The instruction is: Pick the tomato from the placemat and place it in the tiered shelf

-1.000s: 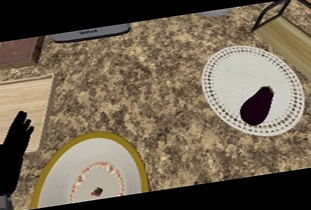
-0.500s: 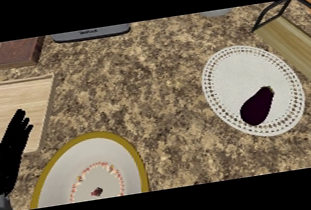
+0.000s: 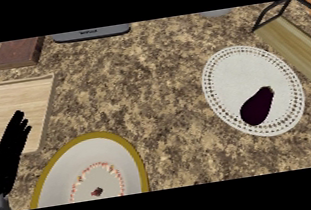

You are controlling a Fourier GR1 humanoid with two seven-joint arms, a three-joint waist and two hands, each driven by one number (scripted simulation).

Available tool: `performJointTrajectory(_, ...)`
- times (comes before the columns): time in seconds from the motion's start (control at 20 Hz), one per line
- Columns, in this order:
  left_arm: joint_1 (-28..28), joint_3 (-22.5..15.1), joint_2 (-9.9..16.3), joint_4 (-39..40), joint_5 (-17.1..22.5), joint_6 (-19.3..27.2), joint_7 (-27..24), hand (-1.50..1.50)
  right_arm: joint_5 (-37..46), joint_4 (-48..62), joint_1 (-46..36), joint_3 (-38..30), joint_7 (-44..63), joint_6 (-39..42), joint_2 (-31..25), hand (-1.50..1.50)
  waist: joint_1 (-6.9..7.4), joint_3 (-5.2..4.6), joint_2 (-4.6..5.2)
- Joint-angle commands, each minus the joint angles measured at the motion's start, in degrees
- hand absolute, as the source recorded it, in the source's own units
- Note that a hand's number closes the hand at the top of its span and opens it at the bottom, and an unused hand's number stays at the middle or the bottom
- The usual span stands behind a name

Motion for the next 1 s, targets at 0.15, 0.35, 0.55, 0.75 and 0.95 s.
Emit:
performJointTrajectory(0.15,1.5,1.0,0.6,-0.9,-0.4,-0.4,-0.3,0.00,-9.2,-8.5,-0.8,-3.4,0.6,1.6,-0.4,-1.50,-0.70,-0.04,-0.33)
performJointTrajectory(0.35,-0.1,2.4,1.5,2.4,1.0,-2.4,-1.2,0.00,-11.1,-18.9,1.4,-2.7,3.0,-0.5,2.5,-1.50,-0.96,-0.06,-0.31)
performJointTrajectory(0.55,2.5,0.6,-0.6,-2.0,-0.8,-0.1,0.1,0.00,-13.6,-29.2,2.2,-4.0,5.6,4.5,-1.0,-1.50,-0.95,-0.04,-0.48)
performJointTrajectory(0.75,2.5,2.4,0.4,-1.2,-0.1,-0.3,-0.2,0.00,-11.9,-43.7,2.0,-2.0,15.4,17.8,-3.3,-1.50,-1.88,-0.12,-0.91)
performJointTrajectory(0.95,2.2,2.8,0.0,-0.3,0.2,0.1,0.6,0.00,-14.4,-55.3,3.6,-6.6,19.0,28.7,-6.4,-1.50,-3.67,-0.13,-1.47)
